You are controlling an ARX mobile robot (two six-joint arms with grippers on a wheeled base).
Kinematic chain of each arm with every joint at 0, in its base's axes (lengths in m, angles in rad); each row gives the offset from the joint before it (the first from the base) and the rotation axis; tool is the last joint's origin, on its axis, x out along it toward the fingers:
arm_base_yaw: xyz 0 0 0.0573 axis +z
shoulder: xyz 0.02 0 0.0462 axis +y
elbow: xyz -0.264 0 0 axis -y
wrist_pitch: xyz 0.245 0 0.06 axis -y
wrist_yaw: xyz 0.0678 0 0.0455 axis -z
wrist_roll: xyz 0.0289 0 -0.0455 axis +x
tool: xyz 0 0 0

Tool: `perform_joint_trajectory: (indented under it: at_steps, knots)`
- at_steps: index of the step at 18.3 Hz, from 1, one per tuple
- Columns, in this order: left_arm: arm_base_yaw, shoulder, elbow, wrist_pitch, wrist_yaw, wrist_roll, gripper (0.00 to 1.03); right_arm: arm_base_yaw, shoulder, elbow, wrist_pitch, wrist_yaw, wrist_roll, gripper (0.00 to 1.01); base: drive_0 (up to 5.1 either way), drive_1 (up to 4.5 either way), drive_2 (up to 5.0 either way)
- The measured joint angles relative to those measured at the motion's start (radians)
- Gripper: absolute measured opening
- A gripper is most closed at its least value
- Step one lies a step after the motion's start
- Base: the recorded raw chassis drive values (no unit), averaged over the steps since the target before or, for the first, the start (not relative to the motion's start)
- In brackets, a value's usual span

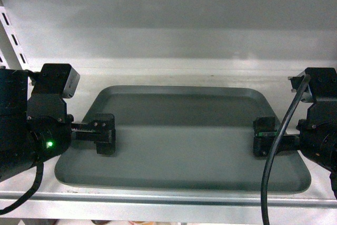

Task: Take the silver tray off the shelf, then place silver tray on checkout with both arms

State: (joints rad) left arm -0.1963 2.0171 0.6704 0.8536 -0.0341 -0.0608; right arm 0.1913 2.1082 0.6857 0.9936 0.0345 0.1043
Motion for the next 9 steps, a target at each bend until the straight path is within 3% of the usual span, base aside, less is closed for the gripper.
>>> perform_joint_trajectory:
  at_steps: [9]
  knots:
    - [-0.009,0.016,-0.011,0.035,-0.014,-0.019,0.98,0.010,0.001,-0.002,0.011,0.016,0.004,0.98,0.0,0.00,0.0]
